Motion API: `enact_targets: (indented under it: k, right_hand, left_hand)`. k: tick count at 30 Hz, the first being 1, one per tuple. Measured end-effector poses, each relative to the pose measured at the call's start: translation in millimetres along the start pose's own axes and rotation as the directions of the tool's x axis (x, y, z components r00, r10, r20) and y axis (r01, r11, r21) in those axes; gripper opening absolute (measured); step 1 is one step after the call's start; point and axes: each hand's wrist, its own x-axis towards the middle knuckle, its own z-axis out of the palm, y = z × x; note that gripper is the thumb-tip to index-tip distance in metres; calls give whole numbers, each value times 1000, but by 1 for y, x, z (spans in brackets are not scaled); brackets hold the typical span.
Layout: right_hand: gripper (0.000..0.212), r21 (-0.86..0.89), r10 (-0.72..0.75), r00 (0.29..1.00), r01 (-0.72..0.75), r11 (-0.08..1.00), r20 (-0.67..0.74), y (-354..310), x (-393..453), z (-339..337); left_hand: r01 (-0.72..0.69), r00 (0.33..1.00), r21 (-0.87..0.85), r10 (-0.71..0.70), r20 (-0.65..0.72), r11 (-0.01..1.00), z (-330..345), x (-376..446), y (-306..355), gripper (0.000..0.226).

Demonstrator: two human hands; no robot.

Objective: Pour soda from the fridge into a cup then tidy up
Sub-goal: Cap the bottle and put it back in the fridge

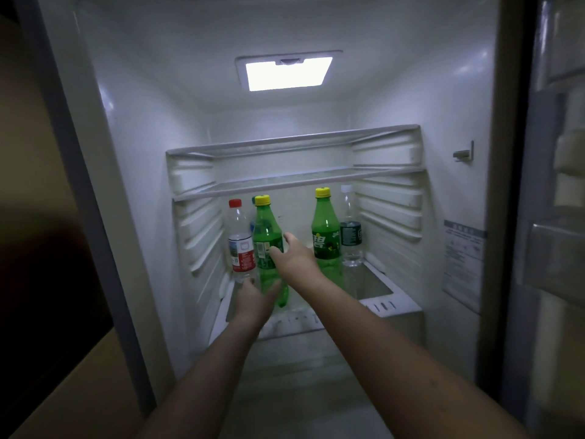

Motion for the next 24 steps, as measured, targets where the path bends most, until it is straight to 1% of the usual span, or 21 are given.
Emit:
enact_targets:
  k: [3,6,8,10,13,15,17,19,21,24]
  right_hand:
    - [42,-2,10,1000,-10,1000,2,6,-19,-2]
    - [42,-39,30,1000,-30,999,-6,9,-36,-4]
    - [46,-53,43,999,-43,998,-6,10,-48,-5]
    - [48,-74,44,999,-44,996,0,12,-63,-4]
    - [45,-120,39,999,-36,992,22,11,-89,-6]
    - [45,-173,48,998,-38,984,50,8,-108,-9]
    - [45,-257,52,996,-33,966,68,5,-127,-12]
    - [46,-338,37,997,-11,941,70,5,-147,-16]
    - [47,-418,1,999,20,908,49,8,-168,-21]
    - [50,-513,6,1000,10,859,30,14,-200,-29]
  left_hand:
    - [-2,1000,140,5,-28,990,-12,-29,12,55]
    - [-81,997,195,82,3,977,-22,-54,18,41]
    - [-126,992,243,123,28,962,-28,-72,23,38]
    - [-137,991,303,128,48,943,-33,-88,24,43]
    - [-154,985,381,113,128,912,-39,-112,23,58]
    - [-175,982,450,125,138,876,-44,-131,19,64]
    - [-200,979,500,156,128,843,-48,-148,18,59]
    - [-212,976,483,164,141,850,-54,-170,20,55]
    - [-228,971,460,169,166,858,-59,-194,18,57]
    - [-261,964,527,191,184,808,-64,-226,12,55]
